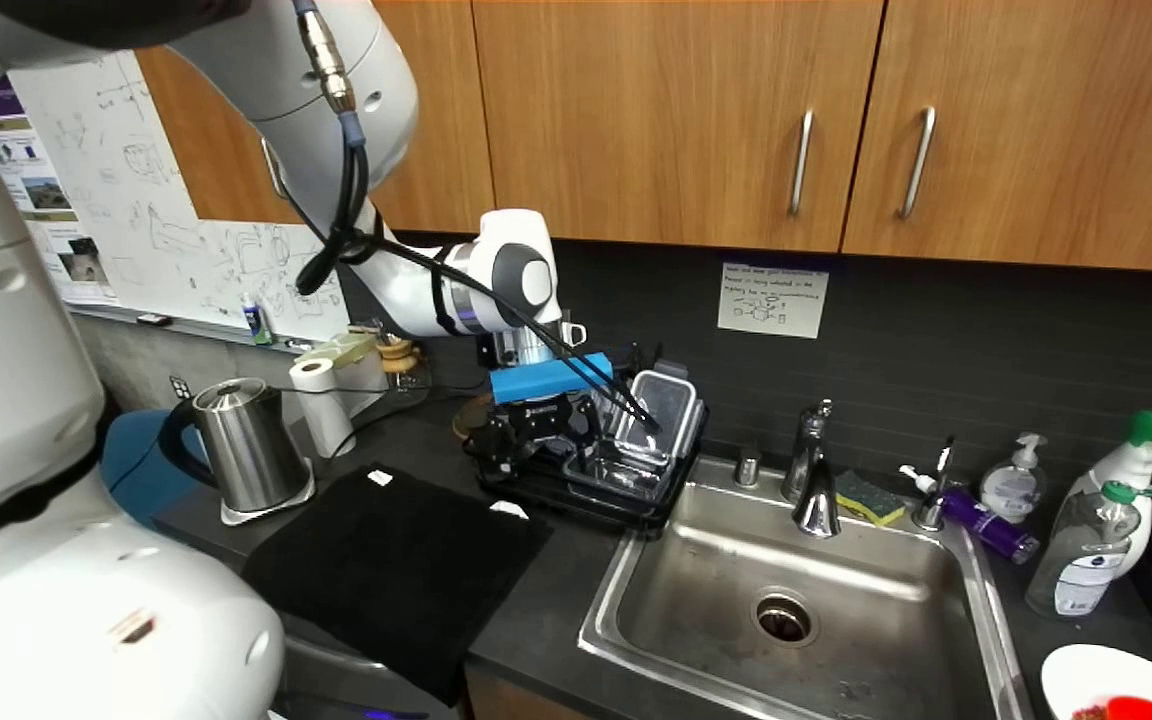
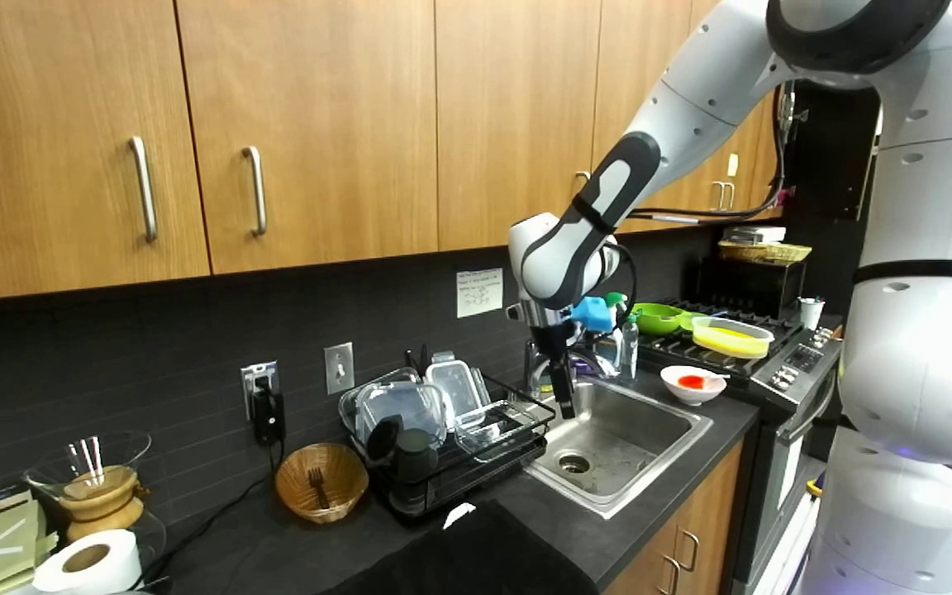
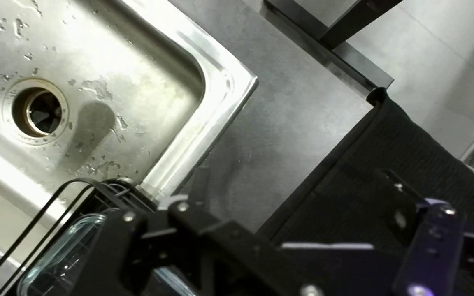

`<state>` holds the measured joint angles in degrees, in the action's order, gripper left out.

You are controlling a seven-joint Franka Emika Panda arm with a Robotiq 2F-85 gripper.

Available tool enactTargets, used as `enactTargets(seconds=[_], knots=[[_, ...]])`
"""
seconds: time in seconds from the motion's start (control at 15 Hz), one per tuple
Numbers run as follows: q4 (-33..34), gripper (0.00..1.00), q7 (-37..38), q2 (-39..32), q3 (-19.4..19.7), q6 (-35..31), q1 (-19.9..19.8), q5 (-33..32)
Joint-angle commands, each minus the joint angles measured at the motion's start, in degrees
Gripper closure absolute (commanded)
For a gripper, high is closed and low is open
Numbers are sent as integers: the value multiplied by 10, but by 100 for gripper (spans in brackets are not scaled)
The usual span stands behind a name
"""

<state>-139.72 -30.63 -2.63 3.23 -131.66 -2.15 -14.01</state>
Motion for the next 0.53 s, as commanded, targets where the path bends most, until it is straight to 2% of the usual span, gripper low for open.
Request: enactTargets(seconds=[0.0, 0.47], knots=[[-20, 0, 16, 1, -15, -5, 6, -2], [-39, 0, 29, -14, -33, -43, 13, -4]])
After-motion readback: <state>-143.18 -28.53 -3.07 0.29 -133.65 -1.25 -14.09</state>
